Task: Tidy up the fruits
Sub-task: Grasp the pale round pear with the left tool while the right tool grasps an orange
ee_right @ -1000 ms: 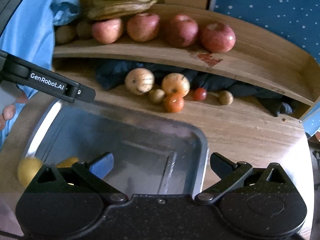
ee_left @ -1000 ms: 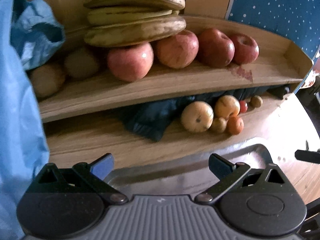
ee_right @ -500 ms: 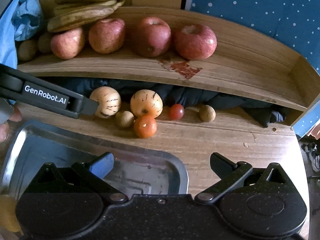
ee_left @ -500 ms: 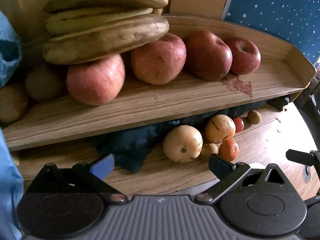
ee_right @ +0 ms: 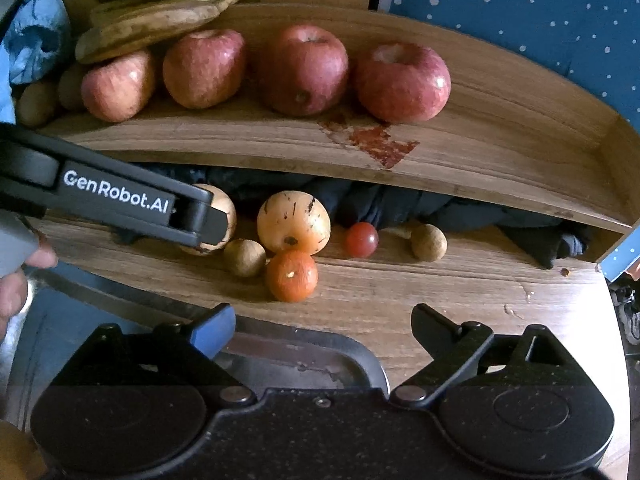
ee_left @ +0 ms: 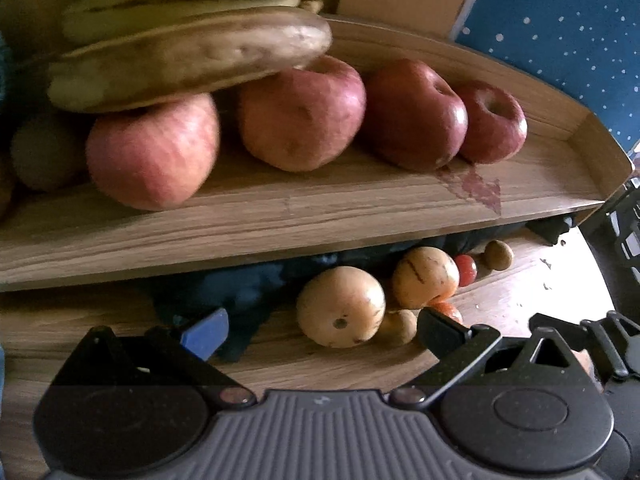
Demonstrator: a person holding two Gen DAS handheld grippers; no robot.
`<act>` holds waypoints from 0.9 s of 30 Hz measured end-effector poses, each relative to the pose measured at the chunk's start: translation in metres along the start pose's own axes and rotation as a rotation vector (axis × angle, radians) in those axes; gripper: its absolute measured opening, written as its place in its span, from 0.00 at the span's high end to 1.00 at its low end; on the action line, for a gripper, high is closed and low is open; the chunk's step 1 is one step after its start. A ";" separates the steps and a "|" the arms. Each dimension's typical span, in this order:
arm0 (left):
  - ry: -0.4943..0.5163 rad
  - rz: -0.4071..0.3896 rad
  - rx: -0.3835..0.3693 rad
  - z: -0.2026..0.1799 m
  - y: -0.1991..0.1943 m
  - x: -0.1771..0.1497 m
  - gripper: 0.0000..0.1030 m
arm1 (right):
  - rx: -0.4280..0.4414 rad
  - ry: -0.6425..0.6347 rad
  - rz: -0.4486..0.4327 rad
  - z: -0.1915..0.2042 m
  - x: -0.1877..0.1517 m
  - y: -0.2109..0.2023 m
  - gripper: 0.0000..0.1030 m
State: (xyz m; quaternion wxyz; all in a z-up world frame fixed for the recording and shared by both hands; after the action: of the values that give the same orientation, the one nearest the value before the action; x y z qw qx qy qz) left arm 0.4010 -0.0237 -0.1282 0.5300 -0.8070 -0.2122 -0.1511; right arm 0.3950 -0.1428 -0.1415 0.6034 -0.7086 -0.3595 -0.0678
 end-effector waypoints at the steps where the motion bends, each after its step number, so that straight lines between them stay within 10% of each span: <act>1: 0.003 0.003 -0.005 -0.001 0.002 0.000 0.01 | 0.000 -0.001 0.005 0.000 0.001 0.002 0.08; 27: -0.046 0.002 -0.091 0.013 0.004 -0.001 0.33 | 0.005 -0.010 -0.004 0.006 0.010 0.011 0.28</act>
State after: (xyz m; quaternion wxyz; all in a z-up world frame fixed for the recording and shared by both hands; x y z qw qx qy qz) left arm 0.4028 -0.0129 -0.1369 0.4878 -0.8337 -0.2164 -0.1417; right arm 0.4064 -0.1331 -0.1470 0.6032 -0.7067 -0.3642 -0.0643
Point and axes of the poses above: each gripper's, at about its wrist camera, not at the fingertips, and y roughly the way its jaws point, z to its left, x to its top, the point moved 9 cm from there along y, roughly the way its jaws point, and after that the axes turned 14 degrees about -x, right-handed, at the moved point
